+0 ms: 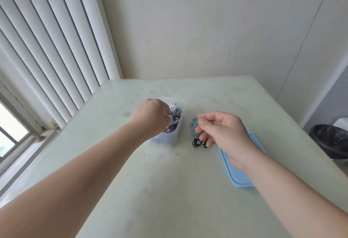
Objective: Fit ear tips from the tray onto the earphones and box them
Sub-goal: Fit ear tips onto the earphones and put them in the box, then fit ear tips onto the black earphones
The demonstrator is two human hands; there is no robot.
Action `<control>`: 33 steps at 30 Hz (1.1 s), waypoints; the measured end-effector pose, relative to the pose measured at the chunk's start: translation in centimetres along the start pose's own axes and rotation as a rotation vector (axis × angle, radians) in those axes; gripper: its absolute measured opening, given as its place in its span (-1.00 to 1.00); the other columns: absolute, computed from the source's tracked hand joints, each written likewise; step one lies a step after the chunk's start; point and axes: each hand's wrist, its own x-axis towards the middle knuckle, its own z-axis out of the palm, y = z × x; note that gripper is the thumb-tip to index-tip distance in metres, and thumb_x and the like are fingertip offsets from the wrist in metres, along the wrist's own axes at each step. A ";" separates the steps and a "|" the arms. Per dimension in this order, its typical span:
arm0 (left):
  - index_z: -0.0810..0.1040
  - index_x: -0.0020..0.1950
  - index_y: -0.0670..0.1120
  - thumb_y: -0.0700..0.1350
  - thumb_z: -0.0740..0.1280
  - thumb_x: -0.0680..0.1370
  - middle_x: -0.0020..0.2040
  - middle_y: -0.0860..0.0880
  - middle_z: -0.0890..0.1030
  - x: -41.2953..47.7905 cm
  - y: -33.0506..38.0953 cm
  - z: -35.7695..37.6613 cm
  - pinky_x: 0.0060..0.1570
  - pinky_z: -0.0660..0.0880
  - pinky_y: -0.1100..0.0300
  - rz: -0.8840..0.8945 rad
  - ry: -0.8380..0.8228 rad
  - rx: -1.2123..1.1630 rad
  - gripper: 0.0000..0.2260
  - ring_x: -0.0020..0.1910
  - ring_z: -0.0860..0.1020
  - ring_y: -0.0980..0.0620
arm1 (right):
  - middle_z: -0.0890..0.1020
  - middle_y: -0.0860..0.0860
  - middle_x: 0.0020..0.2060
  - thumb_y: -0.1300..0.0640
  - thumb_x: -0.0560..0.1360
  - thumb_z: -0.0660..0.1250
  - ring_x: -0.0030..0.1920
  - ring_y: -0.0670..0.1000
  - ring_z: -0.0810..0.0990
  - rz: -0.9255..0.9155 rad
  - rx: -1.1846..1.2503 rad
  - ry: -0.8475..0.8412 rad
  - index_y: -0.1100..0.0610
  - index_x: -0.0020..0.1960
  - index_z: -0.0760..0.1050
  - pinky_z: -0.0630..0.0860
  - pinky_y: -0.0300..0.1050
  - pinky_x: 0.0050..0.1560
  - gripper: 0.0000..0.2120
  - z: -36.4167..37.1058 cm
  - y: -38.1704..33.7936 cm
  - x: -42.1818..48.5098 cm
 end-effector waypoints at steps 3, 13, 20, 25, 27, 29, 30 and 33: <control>0.65 -0.14 -0.17 -0.17 0.26 0.56 -0.18 -0.21 0.63 -0.9 0.1 0.1 -0.34 0.38 0.13 -0.011 -0.091 0.136 -0.81 -0.28 0.43 -0.15 | 0.73 0.16 -0.18 0.24 0.59 0.37 -0.32 0.01 0.64 0.017 -0.012 0.017 0.14 0.05 0.66 0.52 -0.10 -0.36 -0.90 -0.3 -0.1 -0.2; 0.64 -0.03 -0.01 -0.11 0.26 0.63 -0.01 0.05 0.58 -3.4 6.5 1.3 -0.24 0.47 0.11 0.358 0.072 0.099 -0.84 -0.01 0.54 -0.09 | 0.72 0.07 -0.22 0.19 0.55 0.41 -0.33 -0.03 0.63 -0.018 -0.234 0.114 0.10 -0.04 0.66 0.49 -0.13 -0.36 -0.94 -7.0 -0.1 -0.1; 0.50 0.09 -0.11 -0.06 0.32 0.61 -0.03 -0.05 0.55 -2.2 8.6 6.4 -0.14 0.50 0.04 0.181 -0.096 0.110 -0.86 -0.02 0.56 -0.19 | 0.69 -0.08 -0.20 0.22 0.54 0.37 -0.16 -0.02 0.67 0.005 -0.572 0.230 -0.01 -0.11 0.65 0.44 -0.24 -0.24 -0.84 -13.5 2.0 0.8; 0.51 0.19 -0.03 -0.12 0.35 0.57 0.02 -0.02 0.60 -1.4 9.7 6.6 -0.29 0.46 0.18 0.043 -0.242 -0.066 -0.80 -0.11 0.58 -0.06 | 0.68 -0.09 -0.15 0.15 0.51 0.47 -0.09 -0.06 0.66 0.015 -0.678 0.174 0.06 -0.01 0.67 0.51 -0.30 -0.12 -0.93 -13.4 3.5 1.3; 0.53 0.13 0.00 -0.15 0.34 0.56 -0.06 0.03 0.58 -1.9 9.6 6.4 -0.36 0.43 0.23 0.007 -0.301 -0.157 -0.83 -0.19 0.57 -0.01 | 0.65 -0.09 -0.11 0.11 0.50 0.48 -0.06 -0.02 0.66 0.015 -0.740 0.128 0.04 0.04 0.66 0.58 -0.17 0.00 -0.87 -12.8 4.0 1.7; 0.56 0.13 0.02 -0.17 0.34 0.55 -0.05 0.06 0.56 -2.4 9.4 6.2 -0.32 0.47 0.23 -0.031 -0.331 -0.244 -0.82 -0.16 0.56 0.01 | 0.65 -0.07 -0.07 0.09 0.51 0.46 -0.04 0.03 0.66 0.014 -0.818 0.106 0.03 0.09 0.65 0.61 -0.07 0.07 -0.84 -12.5 4.4 2.1; 0.57 0.14 0.03 -0.18 0.35 0.54 -0.01 0.06 0.56 -2.7 9.4 6.1 -0.30 0.47 0.22 -0.058 -0.342 -0.293 -0.79 -0.15 0.56 0.02 | 0.67 -0.04 -0.08 0.10 0.52 0.45 -0.05 0.06 0.67 0.007 -0.856 0.103 0.06 0.08 0.65 0.63 -0.03 0.07 -0.85 -12.4 4.6 2.1; 0.55 0.21 0.05 -0.20 0.37 0.53 0.07 0.06 0.57 -3.3 9.2 5.5 -0.26 0.50 0.24 -0.156 -0.379 -0.466 -0.71 -0.22 0.60 0.02 | 0.70 0.06 -0.15 0.16 0.51 0.40 -0.09 0.16 0.68 -0.024 -0.945 0.107 0.14 -0.06 0.64 0.66 0.08 -0.01 -0.93 -12.0 4.9 2.4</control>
